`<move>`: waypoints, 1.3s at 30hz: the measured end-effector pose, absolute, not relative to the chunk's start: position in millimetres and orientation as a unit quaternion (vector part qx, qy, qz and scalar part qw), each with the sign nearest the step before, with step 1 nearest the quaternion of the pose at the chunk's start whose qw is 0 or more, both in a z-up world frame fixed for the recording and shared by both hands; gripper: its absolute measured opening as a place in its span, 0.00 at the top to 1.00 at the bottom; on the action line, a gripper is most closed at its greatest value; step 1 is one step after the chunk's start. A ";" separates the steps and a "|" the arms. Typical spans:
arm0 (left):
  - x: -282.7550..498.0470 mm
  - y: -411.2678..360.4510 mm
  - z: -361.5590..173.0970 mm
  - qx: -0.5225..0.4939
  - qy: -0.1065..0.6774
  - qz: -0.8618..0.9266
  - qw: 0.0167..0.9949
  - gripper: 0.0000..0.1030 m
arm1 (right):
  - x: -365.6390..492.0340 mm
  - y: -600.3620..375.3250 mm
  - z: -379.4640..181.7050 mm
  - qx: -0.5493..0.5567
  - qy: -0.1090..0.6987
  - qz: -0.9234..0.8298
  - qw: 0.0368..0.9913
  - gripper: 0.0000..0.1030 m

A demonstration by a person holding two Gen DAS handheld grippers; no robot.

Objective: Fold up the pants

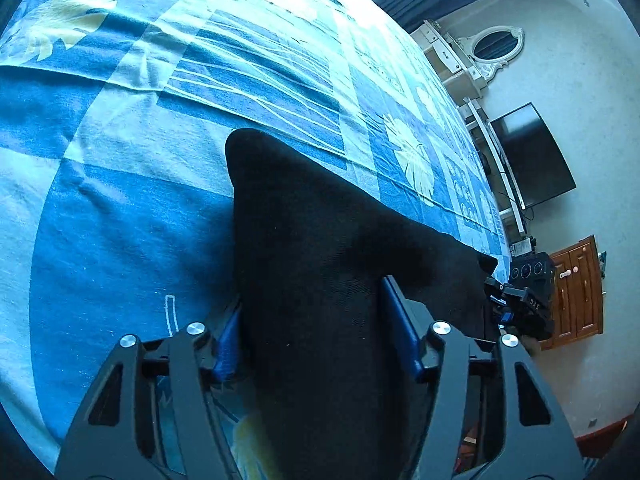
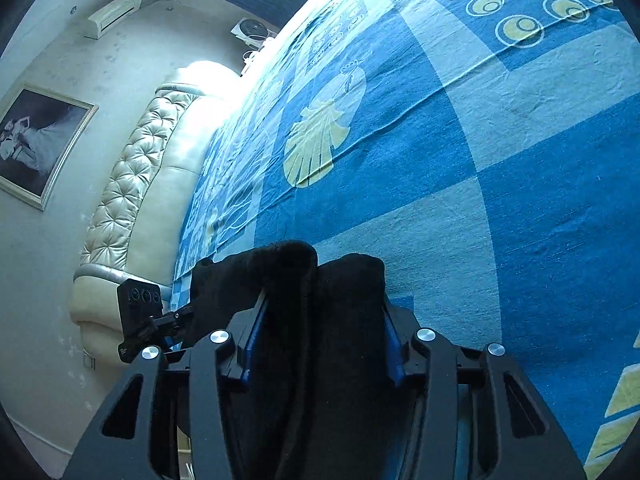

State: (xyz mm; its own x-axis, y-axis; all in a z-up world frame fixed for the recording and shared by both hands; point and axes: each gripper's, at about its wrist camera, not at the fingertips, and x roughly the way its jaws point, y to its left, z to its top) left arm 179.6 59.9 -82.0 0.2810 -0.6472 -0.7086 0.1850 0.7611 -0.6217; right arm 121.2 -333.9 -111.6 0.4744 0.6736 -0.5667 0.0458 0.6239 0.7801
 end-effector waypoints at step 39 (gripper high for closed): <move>289.7 72.5 -78.0 -0.208 0.521 -0.222 0.798 0.61 | 228.0 -332.8 -119.9 0.430 0.447 0.196 0.760 0.66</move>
State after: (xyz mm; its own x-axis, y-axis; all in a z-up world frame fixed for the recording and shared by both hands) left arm 289.7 72.5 -78.0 0.3583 -0.5701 -0.7393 0.1374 0.8155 -0.5622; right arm 228.0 -332.8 -119.9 0.5241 0.6815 -0.5108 0.0863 0.5541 0.8279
